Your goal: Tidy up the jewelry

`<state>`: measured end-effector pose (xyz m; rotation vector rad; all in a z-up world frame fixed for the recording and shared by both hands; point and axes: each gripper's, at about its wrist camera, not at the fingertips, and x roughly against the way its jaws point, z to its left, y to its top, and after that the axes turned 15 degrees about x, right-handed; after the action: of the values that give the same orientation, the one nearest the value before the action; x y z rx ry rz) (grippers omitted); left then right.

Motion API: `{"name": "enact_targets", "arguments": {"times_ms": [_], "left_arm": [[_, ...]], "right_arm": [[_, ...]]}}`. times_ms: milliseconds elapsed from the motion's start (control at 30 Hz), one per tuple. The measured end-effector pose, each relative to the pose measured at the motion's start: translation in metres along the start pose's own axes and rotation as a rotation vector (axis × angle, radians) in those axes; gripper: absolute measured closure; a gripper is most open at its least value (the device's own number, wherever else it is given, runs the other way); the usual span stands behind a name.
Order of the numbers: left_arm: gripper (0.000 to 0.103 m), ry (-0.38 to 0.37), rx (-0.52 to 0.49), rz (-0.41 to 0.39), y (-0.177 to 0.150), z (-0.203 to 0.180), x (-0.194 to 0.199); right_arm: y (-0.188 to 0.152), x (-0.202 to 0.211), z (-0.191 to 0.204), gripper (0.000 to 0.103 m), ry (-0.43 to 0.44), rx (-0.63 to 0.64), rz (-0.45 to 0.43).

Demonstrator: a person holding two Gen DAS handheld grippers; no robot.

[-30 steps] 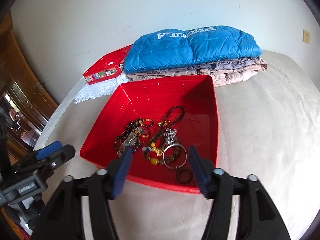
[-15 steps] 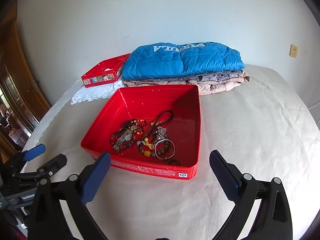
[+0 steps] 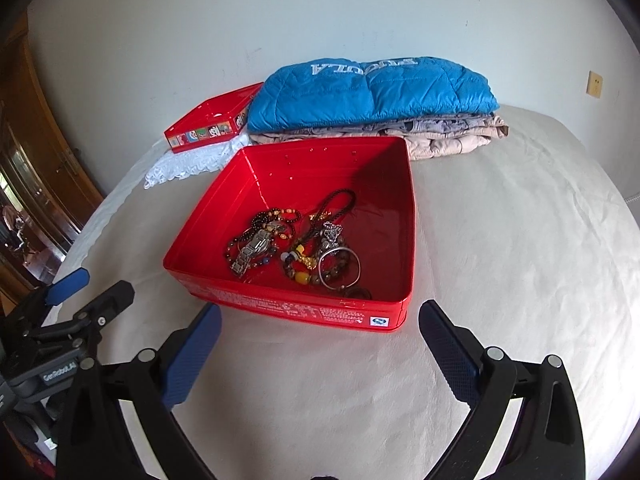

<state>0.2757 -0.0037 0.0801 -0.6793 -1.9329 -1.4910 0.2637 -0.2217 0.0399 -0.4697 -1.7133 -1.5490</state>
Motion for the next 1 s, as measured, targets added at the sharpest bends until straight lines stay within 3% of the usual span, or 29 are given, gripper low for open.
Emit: {"name": "enact_targets", "arguments": {"times_ms": [1000], "left_arm": [[0.005,0.016,0.015,0.029,0.001,0.003,-0.018]], "right_arm": [[-0.002,-0.014,0.000,0.004,0.004,0.006,0.040]]}}
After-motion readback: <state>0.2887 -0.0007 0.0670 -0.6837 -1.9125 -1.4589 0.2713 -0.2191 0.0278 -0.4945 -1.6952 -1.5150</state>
